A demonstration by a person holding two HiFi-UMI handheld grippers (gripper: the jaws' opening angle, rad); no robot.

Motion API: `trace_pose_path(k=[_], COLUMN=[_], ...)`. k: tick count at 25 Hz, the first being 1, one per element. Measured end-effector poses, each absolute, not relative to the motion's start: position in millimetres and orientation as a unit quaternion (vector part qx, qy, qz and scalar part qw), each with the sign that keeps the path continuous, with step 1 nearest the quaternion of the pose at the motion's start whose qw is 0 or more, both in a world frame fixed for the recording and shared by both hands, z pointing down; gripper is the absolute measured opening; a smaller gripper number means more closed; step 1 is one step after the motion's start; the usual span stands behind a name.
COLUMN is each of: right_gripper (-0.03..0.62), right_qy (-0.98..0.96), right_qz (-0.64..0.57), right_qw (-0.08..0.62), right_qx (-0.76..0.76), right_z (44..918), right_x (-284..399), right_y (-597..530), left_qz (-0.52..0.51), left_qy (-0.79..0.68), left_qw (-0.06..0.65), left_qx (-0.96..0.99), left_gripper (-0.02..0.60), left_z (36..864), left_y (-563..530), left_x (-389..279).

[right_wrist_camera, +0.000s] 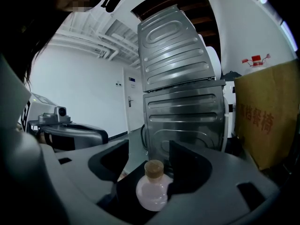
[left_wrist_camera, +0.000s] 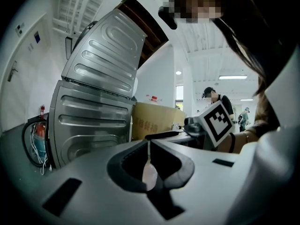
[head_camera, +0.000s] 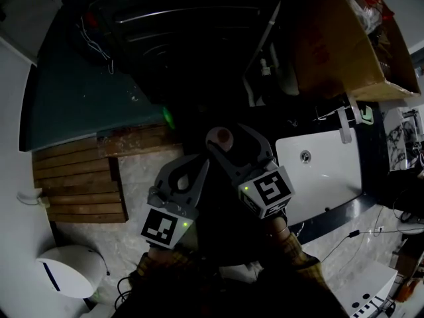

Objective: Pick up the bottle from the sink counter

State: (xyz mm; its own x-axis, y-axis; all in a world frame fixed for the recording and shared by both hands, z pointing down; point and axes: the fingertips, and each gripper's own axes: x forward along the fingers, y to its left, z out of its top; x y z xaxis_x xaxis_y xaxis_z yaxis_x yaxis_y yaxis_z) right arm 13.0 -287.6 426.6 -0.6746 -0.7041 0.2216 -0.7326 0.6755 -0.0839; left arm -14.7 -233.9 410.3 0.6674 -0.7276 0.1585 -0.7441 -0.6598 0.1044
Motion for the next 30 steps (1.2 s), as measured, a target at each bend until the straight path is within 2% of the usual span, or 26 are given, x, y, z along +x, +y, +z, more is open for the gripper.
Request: trace_pose_path(k=[24, 30], right_gripper=[0.255, 0.207], right_qy=[-0.905, -0.903], right_qz=[0.072, 0.072], right_qw=[0.117, 0.124], right_qx=[0.402, 0.404], right_z=[479.2, 484.7], right_x=[1.3, 1.9], right_y=[-312.0, -314.2], left_qz=[0.070, 0.074], left_qy=[-0.403, -0.403], left_qw=[0.108, 0.117], left_qx=[0.906, 0.904], left_gripper=[0.031, 0.031], left_z=[449.5, 454.2], left_y=[-234.3, -232.9], left_x=[-23.2, -25.9])
